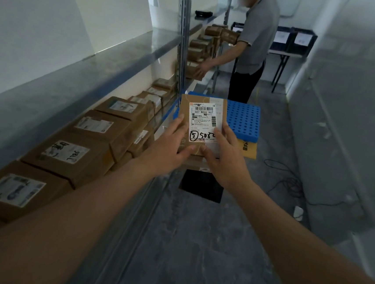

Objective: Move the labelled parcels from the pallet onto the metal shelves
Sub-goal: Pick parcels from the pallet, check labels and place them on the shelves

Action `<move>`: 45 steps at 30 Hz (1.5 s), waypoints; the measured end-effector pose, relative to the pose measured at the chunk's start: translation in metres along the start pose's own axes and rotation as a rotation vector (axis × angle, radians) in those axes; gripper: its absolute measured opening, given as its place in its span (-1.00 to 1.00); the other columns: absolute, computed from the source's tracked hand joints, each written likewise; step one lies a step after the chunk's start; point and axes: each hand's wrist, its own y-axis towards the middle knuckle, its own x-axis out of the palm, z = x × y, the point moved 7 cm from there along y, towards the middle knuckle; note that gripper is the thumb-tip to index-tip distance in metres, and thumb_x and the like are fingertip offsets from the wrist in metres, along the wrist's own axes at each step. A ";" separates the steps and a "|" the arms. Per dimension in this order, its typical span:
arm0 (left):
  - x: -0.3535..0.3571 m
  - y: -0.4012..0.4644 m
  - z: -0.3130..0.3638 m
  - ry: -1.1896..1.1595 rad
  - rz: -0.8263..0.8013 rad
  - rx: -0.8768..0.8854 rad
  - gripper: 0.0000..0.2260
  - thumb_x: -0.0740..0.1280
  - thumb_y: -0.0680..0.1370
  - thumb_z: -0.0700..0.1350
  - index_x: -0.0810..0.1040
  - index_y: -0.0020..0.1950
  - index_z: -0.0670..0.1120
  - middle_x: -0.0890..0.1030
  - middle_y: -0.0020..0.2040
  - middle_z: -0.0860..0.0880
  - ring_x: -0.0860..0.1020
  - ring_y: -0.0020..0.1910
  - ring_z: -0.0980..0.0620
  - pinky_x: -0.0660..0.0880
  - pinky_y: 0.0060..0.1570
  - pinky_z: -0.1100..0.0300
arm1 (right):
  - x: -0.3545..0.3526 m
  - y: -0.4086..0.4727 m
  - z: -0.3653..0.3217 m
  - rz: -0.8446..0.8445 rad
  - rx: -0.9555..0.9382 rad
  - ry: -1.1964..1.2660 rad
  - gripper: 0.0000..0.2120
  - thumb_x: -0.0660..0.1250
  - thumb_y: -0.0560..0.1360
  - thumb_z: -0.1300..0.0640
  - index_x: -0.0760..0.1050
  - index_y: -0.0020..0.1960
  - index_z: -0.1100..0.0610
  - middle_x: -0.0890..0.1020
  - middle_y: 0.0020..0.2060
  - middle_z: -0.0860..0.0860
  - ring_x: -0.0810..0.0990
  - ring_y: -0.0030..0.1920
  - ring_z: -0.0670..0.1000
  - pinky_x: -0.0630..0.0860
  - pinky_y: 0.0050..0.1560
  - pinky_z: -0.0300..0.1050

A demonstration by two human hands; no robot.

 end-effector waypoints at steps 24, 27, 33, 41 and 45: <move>0.057 0.282 -0.056 0.079 0.009 -0.076 -0.32 0.28 0.65 0.14 0.12 0.65 -0.15 -0.06 0.68 -0.02 -0.03 0.65 0.02 0.10 0.59 0.04 | 0.013 0.265 0.148 -0.071 0.019 0.052 -0.31 0.28 0.64 -0.09 0.10 0.64 0.14 -0.03 0.64 0.02 -0.02 0.62 0.00 0.12 0.55 -0.05; 0.060 0.311 -0.064 0.072 0.002 -0.079 -0.32 0.29 0.65 0.13 0.14 0.65 -0.15 -0.04 0.68 -0.03 -0.02 0.65 0.01 0.09 0.60 0.01 | 0.016 0.290 0.160 -0.068 0.026 0.058 -0.32 0.27 0.65 -0.09 0.11 0.64 0.13 -0.03 0.64 0.02 -0.02 0.62 -0.01 0.10 0.53 -0.11; 0.071 0.363 -0.097 0.043 -0.022 -0.089 -0.34 0.29 0.66 0.12 0.13 0.65 -0.12 -0.02 0.68 0.00 -0.02 0.64 0.03 0.06 0.57 0.09 | 0.036 0.344 0.181 -0.065 0.039 0.025 -0.34 0.29 0.63 -0.11 0.17 0.62 0.14 0.03 0.63 0.04 0.07 0.60 0.04 0.21 0.53 0.01; 0.082 0.445 -0.163 -0.018 -0.092 -0.066 -0.35 0.32 0.65 0.09 0.15 0.65 -0.11 -0.03 0.68 0.02 0.02 0.64 0.03 0.16 0.55 0.07 | 0.081 0.422 0.203 -0.049 0.107 -0.003 -0.36 0.29 0.63 -0.09 0.20 0.60 0.13 0.05 0.62 0.04 0.12 0.58 0.05 0.27 0.51 0.00; 0.089 0.478 -0.196 -0.067 -0.133 -0.064 -0.35 0.32 0.65 0.07 0.14 0.66 -0.08 -0.04 0.68 0.03 0.02 0.64 0.03 0.14 0.52 0.13 | 0.106 0.456 0.212 -0.051 0.148 -0.012 -0.37 0.30 0.63 -0.09 0.22 0.59 0.15 0.07 0.61 0.05 0.13 0.58 0.05 0.32 0.49 0.02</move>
